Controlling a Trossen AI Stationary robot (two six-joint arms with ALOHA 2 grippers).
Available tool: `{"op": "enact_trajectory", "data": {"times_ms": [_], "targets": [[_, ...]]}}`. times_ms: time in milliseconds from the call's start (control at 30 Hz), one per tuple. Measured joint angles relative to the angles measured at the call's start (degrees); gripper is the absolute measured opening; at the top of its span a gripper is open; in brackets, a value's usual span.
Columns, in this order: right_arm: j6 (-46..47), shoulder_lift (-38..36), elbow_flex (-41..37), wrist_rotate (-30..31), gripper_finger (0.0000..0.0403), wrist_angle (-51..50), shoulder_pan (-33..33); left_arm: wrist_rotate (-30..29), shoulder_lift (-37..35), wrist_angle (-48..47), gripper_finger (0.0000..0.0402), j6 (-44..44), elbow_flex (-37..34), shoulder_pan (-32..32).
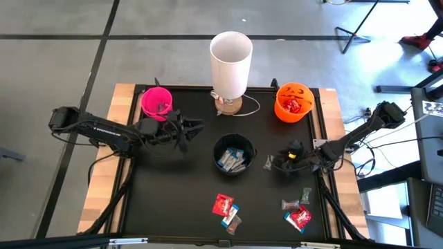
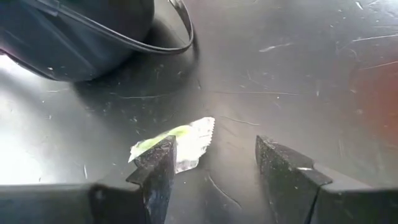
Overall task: Sort candy
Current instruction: Put the green gummy into the pink bucket
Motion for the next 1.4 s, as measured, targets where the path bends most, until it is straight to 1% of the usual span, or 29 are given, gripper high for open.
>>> {"op": "enact_trajectory", "data": {"times_ms": [1200,1400], "targets": [[-0.03,0.00,-0.05,1.09,0.0217,-0.63,-0.01,-0.02,0.02,-0.22,0.0151,-1.70,0.00,-0.48],[-0.07,0.59,-0.02,1.11,0.0217,2.49,0.00,-0.02,0.02,-0.46,0.0151,-1.70,0.00,-0.48]]}}
